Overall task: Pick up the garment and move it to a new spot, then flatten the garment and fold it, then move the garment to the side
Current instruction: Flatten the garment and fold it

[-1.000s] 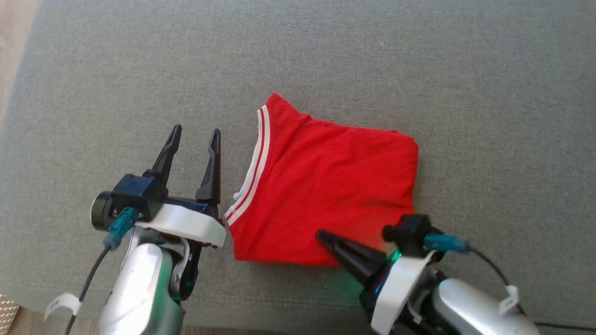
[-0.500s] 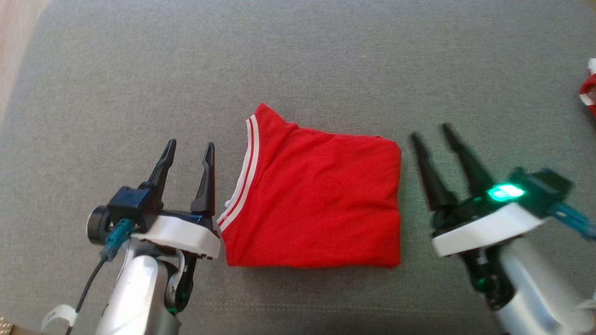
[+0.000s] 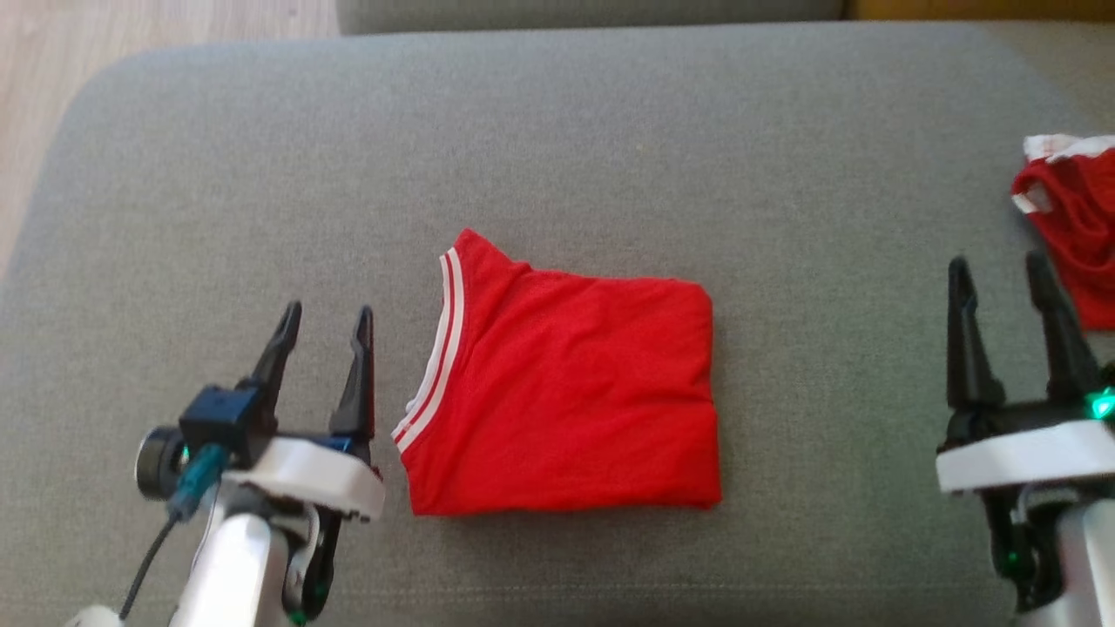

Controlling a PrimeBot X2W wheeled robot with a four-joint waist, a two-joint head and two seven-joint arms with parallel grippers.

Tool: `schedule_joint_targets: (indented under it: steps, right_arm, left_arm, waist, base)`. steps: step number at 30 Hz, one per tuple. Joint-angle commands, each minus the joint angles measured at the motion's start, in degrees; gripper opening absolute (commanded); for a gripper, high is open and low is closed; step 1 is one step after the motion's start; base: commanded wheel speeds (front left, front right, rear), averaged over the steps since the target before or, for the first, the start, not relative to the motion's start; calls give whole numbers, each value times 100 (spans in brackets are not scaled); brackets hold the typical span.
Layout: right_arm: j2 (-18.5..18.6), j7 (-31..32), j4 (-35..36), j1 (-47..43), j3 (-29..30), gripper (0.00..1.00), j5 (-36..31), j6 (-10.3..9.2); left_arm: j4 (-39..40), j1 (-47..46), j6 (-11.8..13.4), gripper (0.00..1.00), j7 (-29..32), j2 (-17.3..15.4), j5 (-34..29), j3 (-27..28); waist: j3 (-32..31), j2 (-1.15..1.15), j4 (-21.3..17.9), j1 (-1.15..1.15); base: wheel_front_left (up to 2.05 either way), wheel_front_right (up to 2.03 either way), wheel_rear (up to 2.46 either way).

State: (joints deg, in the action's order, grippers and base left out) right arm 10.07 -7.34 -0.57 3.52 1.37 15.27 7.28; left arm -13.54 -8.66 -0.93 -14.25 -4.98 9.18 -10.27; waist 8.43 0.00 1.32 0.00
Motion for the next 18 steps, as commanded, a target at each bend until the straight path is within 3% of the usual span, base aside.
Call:
schedule_joint_targets:
  steps: [1,18]
  right_arm:
    - [14,111,246,-34,-65,100,-140,21]
    - [-107,650,493,-741,-156,100,-364,21]
  left_arm:
    - [190,-49,62,100,-18,-133,59,225]
    - [241,655,160,100,173,-243,168,175]
  waist:
    - [-131,0,-34,0]
    - [-814,0,-54,0]
  base:
    - [0,0,0]
    - [0,0,0]
